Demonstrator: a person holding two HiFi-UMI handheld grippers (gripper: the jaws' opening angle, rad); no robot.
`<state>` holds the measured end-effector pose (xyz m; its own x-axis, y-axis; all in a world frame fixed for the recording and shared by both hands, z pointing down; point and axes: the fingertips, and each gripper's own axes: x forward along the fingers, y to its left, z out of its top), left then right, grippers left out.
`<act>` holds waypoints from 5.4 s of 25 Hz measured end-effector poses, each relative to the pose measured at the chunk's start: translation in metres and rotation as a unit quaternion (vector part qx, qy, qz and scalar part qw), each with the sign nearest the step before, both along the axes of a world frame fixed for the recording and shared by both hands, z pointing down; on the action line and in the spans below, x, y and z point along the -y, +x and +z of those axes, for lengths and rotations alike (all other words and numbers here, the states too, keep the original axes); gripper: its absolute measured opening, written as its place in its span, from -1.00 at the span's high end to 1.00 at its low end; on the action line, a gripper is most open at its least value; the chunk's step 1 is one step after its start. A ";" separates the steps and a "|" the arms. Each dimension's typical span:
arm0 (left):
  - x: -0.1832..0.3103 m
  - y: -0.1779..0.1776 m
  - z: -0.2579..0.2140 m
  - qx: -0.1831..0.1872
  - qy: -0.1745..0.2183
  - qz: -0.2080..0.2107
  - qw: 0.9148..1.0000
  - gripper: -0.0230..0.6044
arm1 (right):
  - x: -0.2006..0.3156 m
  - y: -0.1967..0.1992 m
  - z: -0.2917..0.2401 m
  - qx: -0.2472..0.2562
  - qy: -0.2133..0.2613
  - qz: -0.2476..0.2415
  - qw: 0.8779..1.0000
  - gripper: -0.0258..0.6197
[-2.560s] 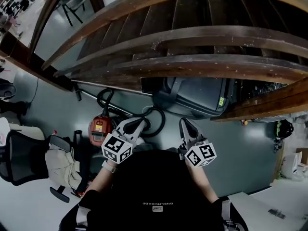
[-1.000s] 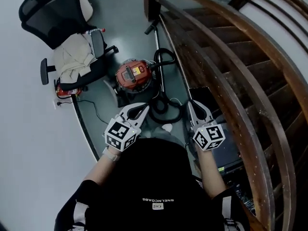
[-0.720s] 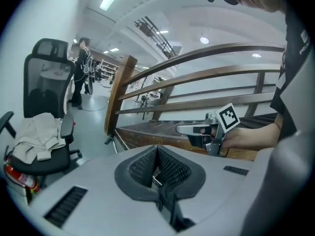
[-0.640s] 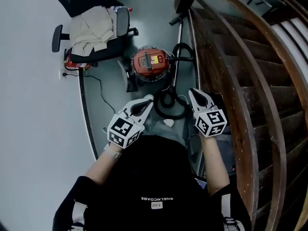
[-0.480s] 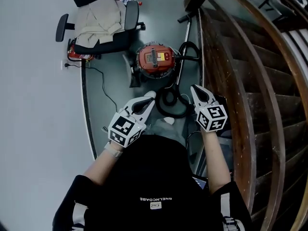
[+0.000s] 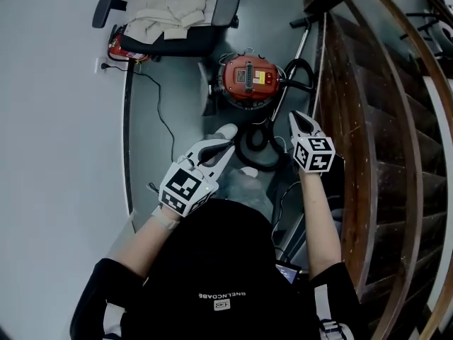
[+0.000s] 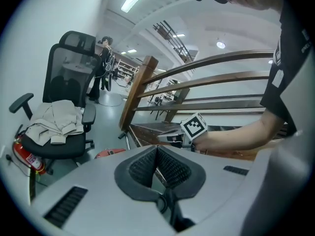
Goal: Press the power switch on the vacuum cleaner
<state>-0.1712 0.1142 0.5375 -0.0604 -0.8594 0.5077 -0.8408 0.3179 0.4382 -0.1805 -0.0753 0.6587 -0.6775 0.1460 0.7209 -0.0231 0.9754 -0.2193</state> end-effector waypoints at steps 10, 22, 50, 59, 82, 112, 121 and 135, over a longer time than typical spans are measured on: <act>-0.011 -0.028 0.077 -0.029 -0.015 -0.022 0.999 0.88 | 0.010 -0.054 0.121 -0.047 0.005 -0.002 0.999 0.83; -0.014 -0.045 0.170 -0.051 -0.048 -0.044 0.997 0.88 | 0.027 -0.090 0.257 -0.085 0.013 0.000 0.996 0.83; -0.034 -0.046 0.267 -0.094 -0.065 -0.074 0.991 0.88 | 0.057 -0.143 0.372 -0.090 0.045 0.005 0.995 0.83; -0.032 -0.044 0.272 -0.102 -0.067 -0.072 0.990 0.88 | 0.060 -0.149 0.379 -0.105 0.044 0.001 0.993 0.83; 0.000 -0.032 0.221 -0.077 -0.065 -0.006 0.995 0.88 | 0.075 -0.107 0.259 -0.026 0.011 0.053 0.998 0.83; 0.210 0.168 -0.017 0.032 0.027 0.432 0.901 0.88 | 0.079 0.264 -0.167 0.175 0.062 0.427 0.885 0.83; 0.218 0.294 -0.085 0.051 0.078 0.563 0.821 0.88 | 0.022 0.427 -0.239 0.198 0.118 0.566 0.791 0.83; 0.203 0.414 -0.129 0.059 0.108 0.666 0.736 0.88 | -0.055 0.562 -0.274 0.227 0.149 0.697 0.664 0.83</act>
